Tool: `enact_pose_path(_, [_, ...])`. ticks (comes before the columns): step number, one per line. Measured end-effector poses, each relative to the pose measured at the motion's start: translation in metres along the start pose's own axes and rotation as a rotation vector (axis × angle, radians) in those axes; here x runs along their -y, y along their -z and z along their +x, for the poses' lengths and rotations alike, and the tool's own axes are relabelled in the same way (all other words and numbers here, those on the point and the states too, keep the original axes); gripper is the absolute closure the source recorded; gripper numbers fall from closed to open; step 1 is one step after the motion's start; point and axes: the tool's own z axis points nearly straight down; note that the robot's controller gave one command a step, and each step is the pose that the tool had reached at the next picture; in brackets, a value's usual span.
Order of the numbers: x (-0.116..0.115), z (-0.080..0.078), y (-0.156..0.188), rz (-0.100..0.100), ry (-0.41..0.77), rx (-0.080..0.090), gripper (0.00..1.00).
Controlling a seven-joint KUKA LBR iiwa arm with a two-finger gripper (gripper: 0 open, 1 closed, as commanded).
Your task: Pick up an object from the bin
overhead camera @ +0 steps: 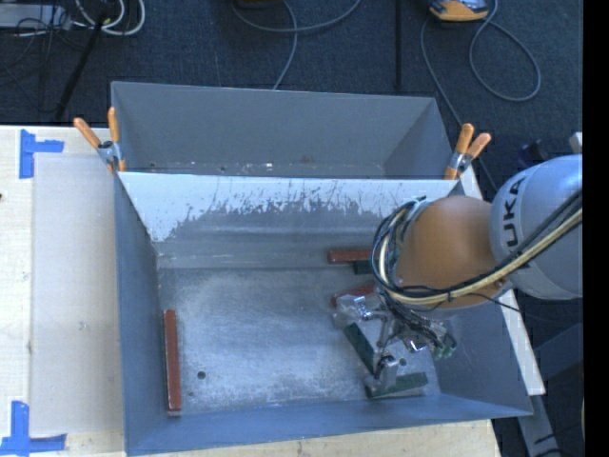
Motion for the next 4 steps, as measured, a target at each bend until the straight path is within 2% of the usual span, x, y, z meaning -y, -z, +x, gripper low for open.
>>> enact_pose_path(1, [0.08,-0.014,-0.007,0.004,0.099,0.006,0.0])
enact_pose_path(2, [0.076,-0.014,-0.007,-0.002,0.099,0.006,1.0])
enact_pose_path(3, [0.107,0.002,0.113,0.005,0.103,0.012,1.0])
enact_pose_path(4, [0.077,0.001,0.191,0.002,0.4,0.01,1.0])
